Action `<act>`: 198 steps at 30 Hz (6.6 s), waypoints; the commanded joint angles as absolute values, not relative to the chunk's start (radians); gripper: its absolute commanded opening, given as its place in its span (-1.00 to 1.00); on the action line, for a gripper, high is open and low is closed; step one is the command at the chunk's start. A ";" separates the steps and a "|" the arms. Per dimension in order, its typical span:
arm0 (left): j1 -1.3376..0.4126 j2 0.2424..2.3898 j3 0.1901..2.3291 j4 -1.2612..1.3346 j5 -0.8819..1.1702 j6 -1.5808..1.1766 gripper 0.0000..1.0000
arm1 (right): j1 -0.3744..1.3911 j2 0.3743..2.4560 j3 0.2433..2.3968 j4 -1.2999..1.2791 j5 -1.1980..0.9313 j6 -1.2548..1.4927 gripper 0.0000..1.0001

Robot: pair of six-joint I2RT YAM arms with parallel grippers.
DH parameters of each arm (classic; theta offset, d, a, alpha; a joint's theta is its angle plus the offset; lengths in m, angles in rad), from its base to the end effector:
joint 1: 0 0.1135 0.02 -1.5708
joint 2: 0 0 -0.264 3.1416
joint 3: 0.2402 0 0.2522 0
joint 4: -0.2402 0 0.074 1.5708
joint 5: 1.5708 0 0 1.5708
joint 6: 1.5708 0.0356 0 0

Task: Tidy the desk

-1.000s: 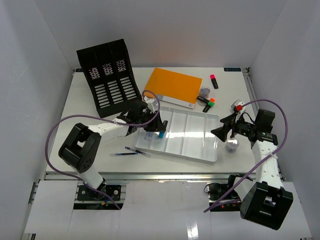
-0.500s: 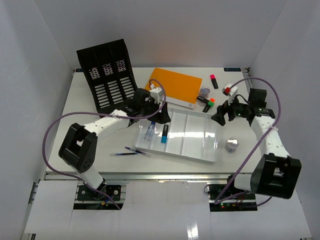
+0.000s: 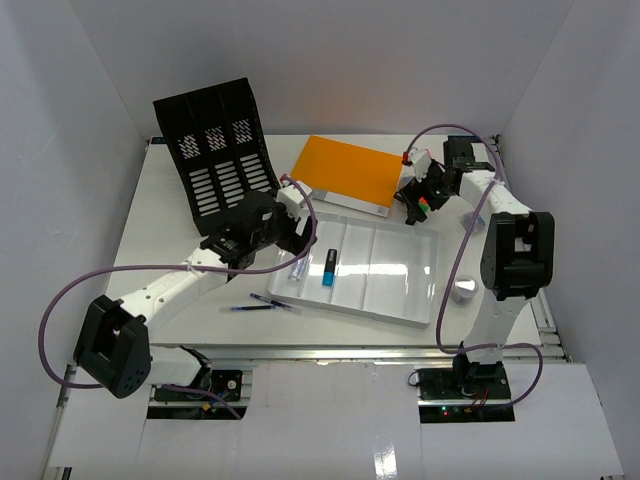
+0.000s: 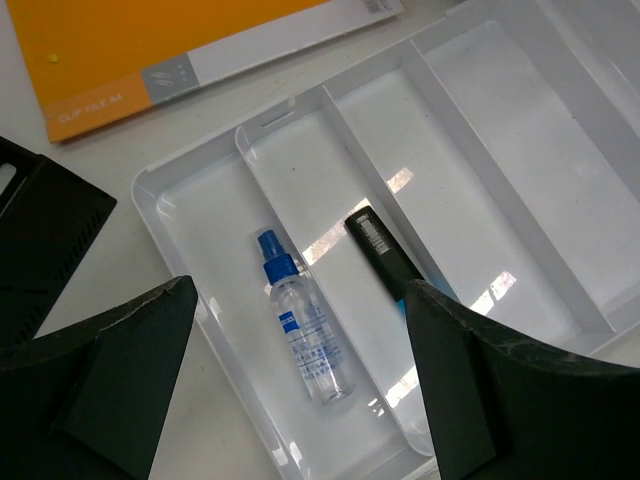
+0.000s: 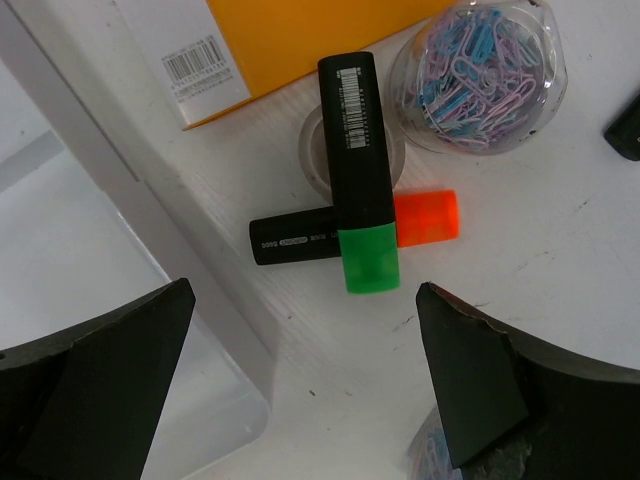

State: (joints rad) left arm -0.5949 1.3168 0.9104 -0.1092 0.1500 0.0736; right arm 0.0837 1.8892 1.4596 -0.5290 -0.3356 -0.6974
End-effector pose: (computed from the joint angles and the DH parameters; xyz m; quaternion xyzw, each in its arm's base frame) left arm 0.2433 -0.1711 0.2735 0.3183 0.8015 -0.1919 0.4684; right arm 0.4098 0.0461 0.2287 -0.4044 0.8502 0.0621 0.3313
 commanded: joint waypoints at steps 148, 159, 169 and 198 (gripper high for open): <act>-0.526 0.888 0.647 0.259 -0.268 0.055 0.96 | 0.083 1.910 1.428 -0.437 -0.055 0.179 0.28; -0.526 0.896 0.655 0.253 -0.248 0.054 0.96 | 0.083 2.015 1.500 -0.442 -0.071 0.212 0.29; -0.526 0.908 0.658 0.249 -0.242 0.055 0.96 | 0.083 2.088 1.570 -0.442 -0.017 0.235 0.34; -0.526 0.919 0.660 0.245 -0.243 0.061 0.96 | 0.081 2.085 1.558 -0.386 -0.053 0.162 0.49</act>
State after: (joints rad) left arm -0.5289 0.9276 0.6201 0.2455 -0.2520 0.0624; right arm 0.0853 2.1178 1.5794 -0.4160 -0.0138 0.1819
